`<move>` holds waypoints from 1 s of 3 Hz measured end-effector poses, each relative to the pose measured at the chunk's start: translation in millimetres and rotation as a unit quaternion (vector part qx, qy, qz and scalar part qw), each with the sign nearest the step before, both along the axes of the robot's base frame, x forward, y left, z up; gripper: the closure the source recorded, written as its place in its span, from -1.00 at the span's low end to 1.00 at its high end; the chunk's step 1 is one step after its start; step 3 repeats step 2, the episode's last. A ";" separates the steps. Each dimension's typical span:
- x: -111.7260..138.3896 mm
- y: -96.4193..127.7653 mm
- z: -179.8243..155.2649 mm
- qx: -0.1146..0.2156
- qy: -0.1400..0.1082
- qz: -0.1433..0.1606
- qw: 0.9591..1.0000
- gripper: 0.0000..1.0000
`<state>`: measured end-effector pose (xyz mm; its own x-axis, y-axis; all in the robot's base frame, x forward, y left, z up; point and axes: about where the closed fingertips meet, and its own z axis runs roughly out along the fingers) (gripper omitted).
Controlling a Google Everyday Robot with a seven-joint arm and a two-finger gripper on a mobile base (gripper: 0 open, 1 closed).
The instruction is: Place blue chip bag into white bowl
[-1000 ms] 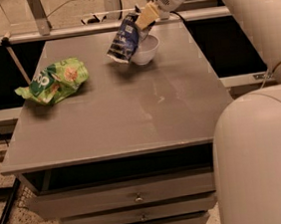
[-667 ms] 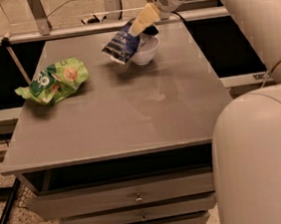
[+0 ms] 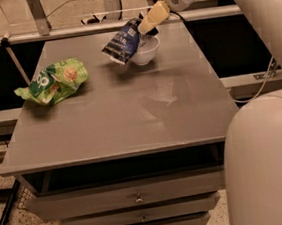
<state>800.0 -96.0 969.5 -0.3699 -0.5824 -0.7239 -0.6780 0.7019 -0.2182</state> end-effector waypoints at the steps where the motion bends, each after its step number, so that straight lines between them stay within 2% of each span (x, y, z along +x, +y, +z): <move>1: -11.1 -50.7 11.1 0.017 -0.008 -0.064 0.998 -1.00; 2: -20.0 -83.9 16.6 0.028 -0.013 -0.109 0.994 -1.00; 3: -20.0 -83.9 16.6 0.028 -0.013 -0.109 0.994 -1.00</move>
Offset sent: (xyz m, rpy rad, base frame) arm -0.0381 -0.1279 0.0271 0.0844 -0.0507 -0.3335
